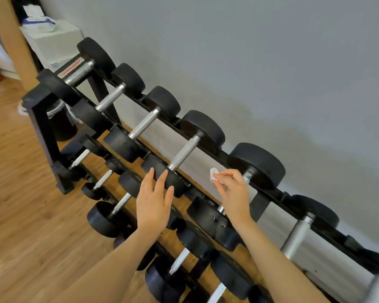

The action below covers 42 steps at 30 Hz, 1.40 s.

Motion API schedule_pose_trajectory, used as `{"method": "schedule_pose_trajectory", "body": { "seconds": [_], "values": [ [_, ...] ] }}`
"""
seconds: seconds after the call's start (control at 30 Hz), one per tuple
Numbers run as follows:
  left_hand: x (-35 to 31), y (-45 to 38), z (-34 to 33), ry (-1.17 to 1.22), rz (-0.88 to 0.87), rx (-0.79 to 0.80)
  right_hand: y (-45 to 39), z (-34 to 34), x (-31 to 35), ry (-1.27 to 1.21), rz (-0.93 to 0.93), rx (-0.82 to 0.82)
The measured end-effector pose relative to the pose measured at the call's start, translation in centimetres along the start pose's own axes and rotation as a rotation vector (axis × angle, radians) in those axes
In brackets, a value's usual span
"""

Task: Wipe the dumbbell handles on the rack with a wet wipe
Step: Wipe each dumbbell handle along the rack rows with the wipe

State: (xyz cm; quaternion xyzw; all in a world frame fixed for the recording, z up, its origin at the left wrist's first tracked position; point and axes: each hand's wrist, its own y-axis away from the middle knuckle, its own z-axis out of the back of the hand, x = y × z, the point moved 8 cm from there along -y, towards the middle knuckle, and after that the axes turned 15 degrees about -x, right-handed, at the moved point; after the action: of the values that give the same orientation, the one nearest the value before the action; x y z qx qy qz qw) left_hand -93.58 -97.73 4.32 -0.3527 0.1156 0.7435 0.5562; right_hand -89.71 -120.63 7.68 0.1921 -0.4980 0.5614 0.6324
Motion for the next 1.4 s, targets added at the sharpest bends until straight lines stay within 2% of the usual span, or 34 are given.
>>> {"method": "schedule_pose_trajectory", "body": {
  "seconds": [0.17, 0.3, 0.6, 0.87, 1.0, 1.17, 1.33, 1.4],
  "values": [
    [-2.3, 3.5, -0.4, 0.021, -0.060, 0.051, 3.2, 4.5, 0.1, 0.125, 0.093, -0.087],
    [-4.5, 5.5, -0.5, 0.044, -0.112, 0.055, 3.9, 6.7, -1.2, 0.119, 0.064, -0.124],
    [-7.8, 7.8, -3.2, 0.021, -0.042, 0.055, 3.1, 9.1, -4.5, 0.128, 0.015, -0.157],
    [-9.6, 8.4, -6.3, -0.015, -0.003, 0.043, 1.6, 8.0, -7.7, -0.087, -0.195, -0.337],
    [-9.6, 8.4, -6.9, -0.124, -0.072, -0.016, 0.8, 6.4, -8.5, -0.212, -0.281, -0.426],
    [-9.3, 8.4, -7.0, -0.135, -0.109, -0.093, 0.3, 5.7, -9.9, -0.268, -0.341, -0.593],
    [-9.2, 8.4, -7.0, -0.111, -0.114, -0.119, 1.2, 5.1, -10.3, -0.342, -0.406, -0.597],
    [-9.3, 8.5, -7.0, -0.104, -0.123, -0.127, 1.2, 5.3, -10.2, -0.337, -0.364, -0.566]
  ]
}}
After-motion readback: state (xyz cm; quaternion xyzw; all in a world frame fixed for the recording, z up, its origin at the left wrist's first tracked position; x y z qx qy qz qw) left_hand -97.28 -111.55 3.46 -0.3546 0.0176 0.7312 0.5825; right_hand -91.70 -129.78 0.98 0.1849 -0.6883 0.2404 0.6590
